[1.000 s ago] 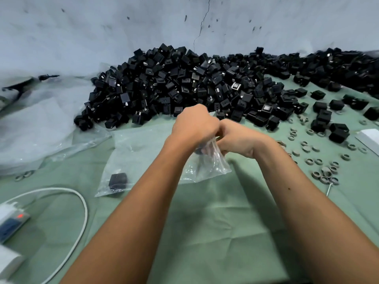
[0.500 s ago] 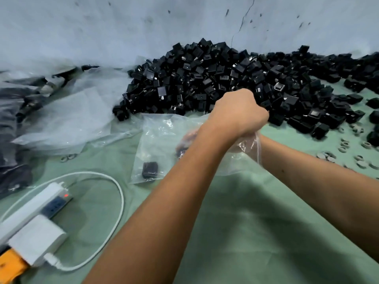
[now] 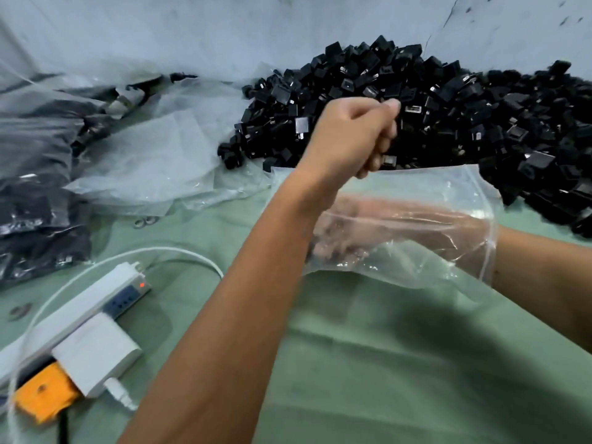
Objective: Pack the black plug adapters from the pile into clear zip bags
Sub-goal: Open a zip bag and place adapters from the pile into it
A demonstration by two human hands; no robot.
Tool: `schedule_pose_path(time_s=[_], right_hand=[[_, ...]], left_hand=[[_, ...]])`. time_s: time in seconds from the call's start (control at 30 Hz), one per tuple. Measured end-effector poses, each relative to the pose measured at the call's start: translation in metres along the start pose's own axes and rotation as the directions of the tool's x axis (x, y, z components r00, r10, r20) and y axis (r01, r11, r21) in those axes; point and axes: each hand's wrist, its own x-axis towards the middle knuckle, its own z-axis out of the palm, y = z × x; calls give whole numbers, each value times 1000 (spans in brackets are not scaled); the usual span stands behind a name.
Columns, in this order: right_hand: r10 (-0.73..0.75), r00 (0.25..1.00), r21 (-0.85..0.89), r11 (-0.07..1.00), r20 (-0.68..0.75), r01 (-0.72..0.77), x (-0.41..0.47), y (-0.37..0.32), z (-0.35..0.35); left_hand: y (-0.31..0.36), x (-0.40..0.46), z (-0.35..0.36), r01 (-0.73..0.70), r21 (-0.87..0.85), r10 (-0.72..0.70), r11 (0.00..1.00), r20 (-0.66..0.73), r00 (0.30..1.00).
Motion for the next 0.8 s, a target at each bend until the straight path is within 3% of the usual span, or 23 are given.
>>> schedule_pose_path(time_s=[0.07,0.13,0.2,0.27,0.43,0.6,0.8], right_hand=[[4,996,-35,999,-86,-7,4,2,4],[-17,992,-61,998,-126,10,10,5,8],[9,995,-12,1000,-102,-10,15,6,12],[10,992,-30,999,-126,-14,19,6,15],[47,988,132,991,-146,-28,25,7,22],[1,988,120,993,-156,18,31,5,26],[-36,992,157,986,-124,56,32,7,29]], left_hand=[[-24,4,-31,41,-130,-84,991,-346,935],[-53,3,-58,112,-219,-222,969,-582,783],[-78,-1,-80,159,-316,-341,935,-685,644],[-96,-3,-94,158,-396,-410,905,-709,574],[-116,-4,-103,118,-469,-421,875,-620,662],[-123,-3,-104,93,-450,-378,888,-599,706],[-130,-1,-107,161,-349,-348,923,-580,737]])
